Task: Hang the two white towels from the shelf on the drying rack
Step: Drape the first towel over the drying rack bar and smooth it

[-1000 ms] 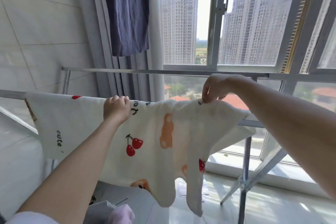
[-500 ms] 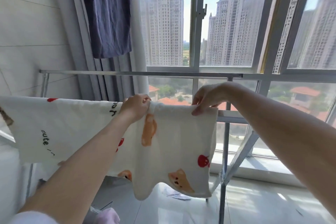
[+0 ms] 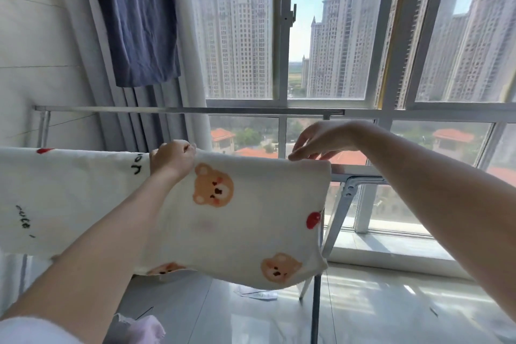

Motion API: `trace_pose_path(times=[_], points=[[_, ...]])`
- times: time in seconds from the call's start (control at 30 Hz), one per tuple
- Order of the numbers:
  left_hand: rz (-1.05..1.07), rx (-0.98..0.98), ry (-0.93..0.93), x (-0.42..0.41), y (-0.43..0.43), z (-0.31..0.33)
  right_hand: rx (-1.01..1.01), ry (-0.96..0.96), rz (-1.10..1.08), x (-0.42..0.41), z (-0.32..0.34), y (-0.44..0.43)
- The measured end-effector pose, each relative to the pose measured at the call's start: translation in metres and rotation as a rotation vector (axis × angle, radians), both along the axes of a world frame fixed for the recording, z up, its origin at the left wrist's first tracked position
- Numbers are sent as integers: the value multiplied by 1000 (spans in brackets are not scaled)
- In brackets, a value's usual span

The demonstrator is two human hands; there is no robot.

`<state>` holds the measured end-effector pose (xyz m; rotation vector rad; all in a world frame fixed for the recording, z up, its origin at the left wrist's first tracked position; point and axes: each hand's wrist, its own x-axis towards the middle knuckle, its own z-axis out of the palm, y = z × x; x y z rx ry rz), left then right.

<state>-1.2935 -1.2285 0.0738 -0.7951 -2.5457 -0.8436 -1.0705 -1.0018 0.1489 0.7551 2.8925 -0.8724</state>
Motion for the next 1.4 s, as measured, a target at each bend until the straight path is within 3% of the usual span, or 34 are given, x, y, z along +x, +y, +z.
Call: trace_pose_path(times=[0.1,0.2,0.37,0.57,0.63,0.8,0.87,1.17,1.27,1.4], points=[[1,1,36,7,5,-1,116,-107,20,3,-6,-3],[-137,-63,-4,22,12,-1,240,-78,18,11,-6,-2],[-345,-83,-9,56,31,2,144,79,22,26,6,1],[-433,224,-228,77,41,12,-15,230,27,40,26,2],[-438,265,-244,85,45,15,17,239,1,41,20,1],[-512,57,-125,104,63,11,229,-112,-11,38,-4,-5],[-548,-11,-141,112,71,7,287,-148,-4,41,-9,-6],[-487,115,-11,134,94,13,381,298,-201,42,-18,14],[-445,108,53,135,97,10,303,401,-223,44,-13,15],[-554,45,-30,132,97,3,182,44,-76,50,-10,16]])
